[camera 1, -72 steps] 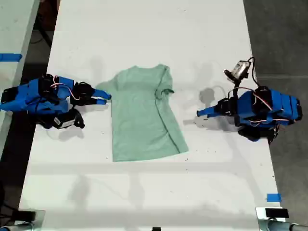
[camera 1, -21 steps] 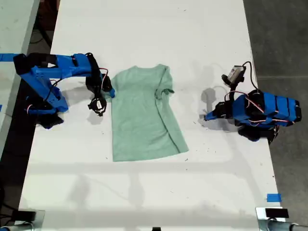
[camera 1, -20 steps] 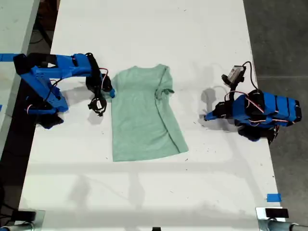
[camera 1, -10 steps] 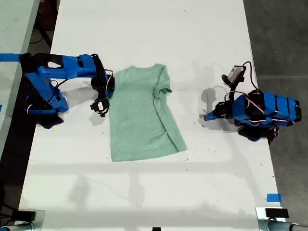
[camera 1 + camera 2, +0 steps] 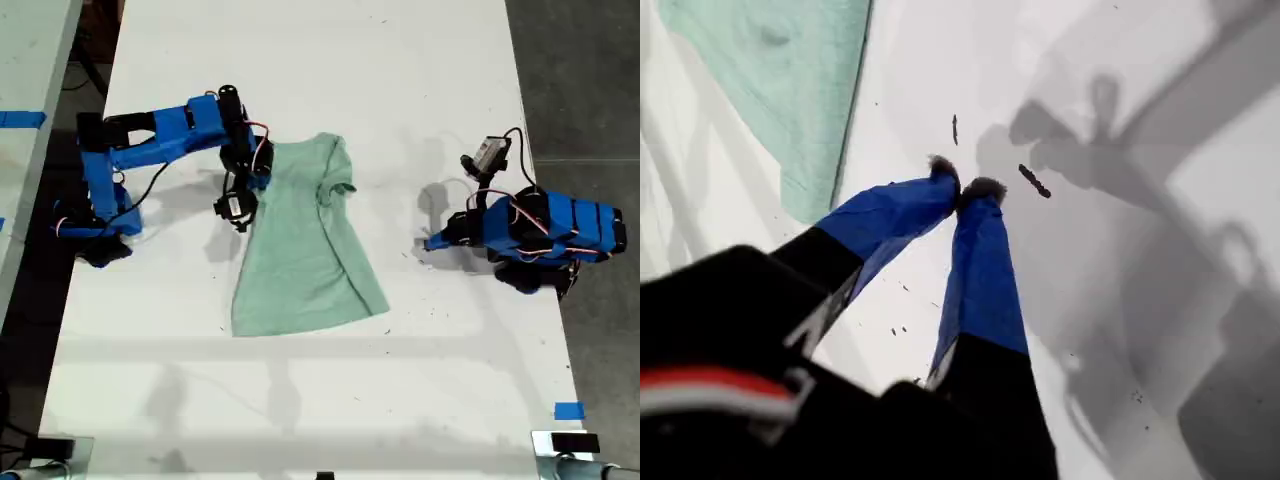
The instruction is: Fold t shirt
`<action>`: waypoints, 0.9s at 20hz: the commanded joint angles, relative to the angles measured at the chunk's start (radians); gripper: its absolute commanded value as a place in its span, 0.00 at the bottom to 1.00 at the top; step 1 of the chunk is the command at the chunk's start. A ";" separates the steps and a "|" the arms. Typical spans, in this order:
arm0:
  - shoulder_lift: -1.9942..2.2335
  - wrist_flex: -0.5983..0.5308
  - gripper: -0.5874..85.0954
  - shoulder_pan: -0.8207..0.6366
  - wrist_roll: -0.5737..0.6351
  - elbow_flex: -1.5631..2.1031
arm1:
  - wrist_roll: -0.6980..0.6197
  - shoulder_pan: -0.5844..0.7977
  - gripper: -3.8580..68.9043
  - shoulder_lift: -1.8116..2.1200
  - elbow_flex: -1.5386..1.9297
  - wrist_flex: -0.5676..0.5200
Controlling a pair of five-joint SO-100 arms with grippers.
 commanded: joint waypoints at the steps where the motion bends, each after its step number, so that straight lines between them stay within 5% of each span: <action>1: -0.241 -0.017 0.01 -0.015 0.049 -0.313 | -0.017 -0.005 0.10 -0.005 0.002 0.025; 4: -0.370 -0.115 0.26 -0.021 0.060 -0.299 | -0.017 -0.006 0.10 -0.005 0.002 0.025; 5: -0.377 -0.160 0.54 -0.005 0.117 -0.299 | -0.017 -0.008 0.10 -0.005 0.002 0.025; 6: -0.377 -0.167 0.59 0.003 0.127 -0.299 | -0.017 -0.006 0.10 -0.005 0.002 0.025; 10: -0.227 -0.095 0.56 0.015 0.137 -0.299 | -0.017 -0.009 0.10 -0.005 0.002 0.025; 13: 0.044 0.008 0.32 0.021 0.115 -0.290 | -0.017 -0.006 0.10 -0.005 0.002 0.025; 18: 0.638 0.009 0.29 0.020 -0.014 0.092 | -0.017 -0.003 0.10 -0.005 0.002 0.025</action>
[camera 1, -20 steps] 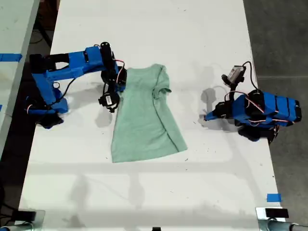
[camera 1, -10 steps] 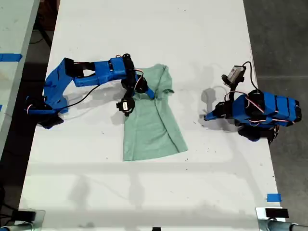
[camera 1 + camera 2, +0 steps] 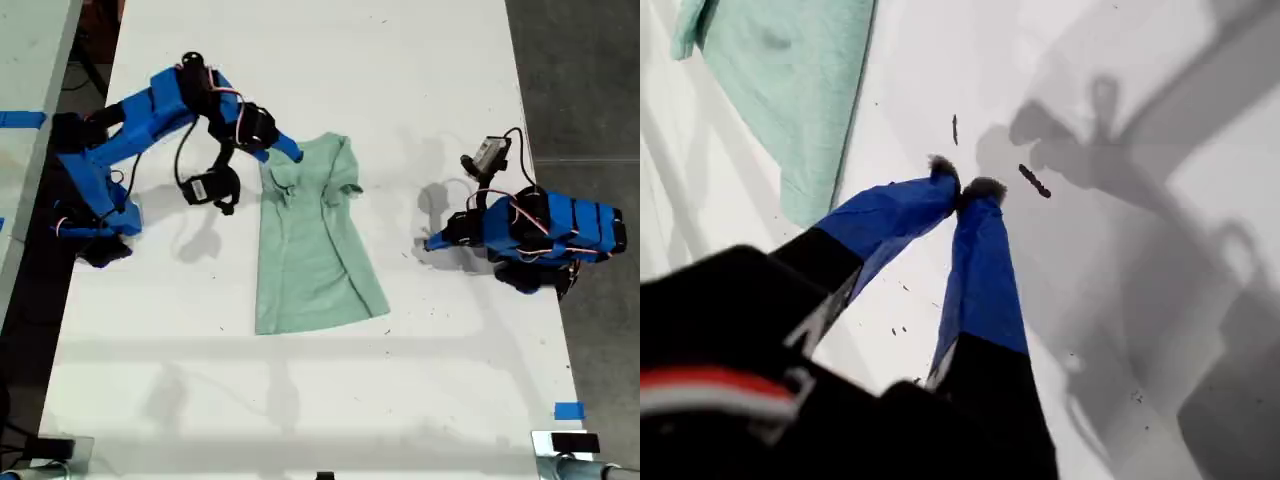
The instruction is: Fold t shirt
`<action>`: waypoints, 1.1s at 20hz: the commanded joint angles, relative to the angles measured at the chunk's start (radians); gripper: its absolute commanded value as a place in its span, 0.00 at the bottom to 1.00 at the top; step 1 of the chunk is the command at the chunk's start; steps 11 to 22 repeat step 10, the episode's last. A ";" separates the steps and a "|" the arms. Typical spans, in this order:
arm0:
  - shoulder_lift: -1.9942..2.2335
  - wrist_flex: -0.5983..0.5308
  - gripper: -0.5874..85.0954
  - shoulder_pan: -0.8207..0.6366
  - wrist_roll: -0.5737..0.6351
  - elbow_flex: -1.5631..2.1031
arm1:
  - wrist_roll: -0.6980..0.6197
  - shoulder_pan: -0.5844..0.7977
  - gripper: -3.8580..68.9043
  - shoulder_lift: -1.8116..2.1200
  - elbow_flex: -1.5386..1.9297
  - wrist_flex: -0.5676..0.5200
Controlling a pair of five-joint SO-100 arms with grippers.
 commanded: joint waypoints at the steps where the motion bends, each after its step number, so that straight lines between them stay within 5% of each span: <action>1: 0.379 -0.002 0.29 0.015 -0.117 0.261 | -0.017 -0.003 0.10 -0.005 0.002 0.025; 10: 1.305 -0.459 0.10 0.212 -0.477 1.417 | -0.017 0.000 0.10 -0.005 0.003 0.025; 22: 1.305 -0.459 0.10 0.212 -0.477 1.417 | -0.017 0.000 0.10 -0.005 0.003 0.025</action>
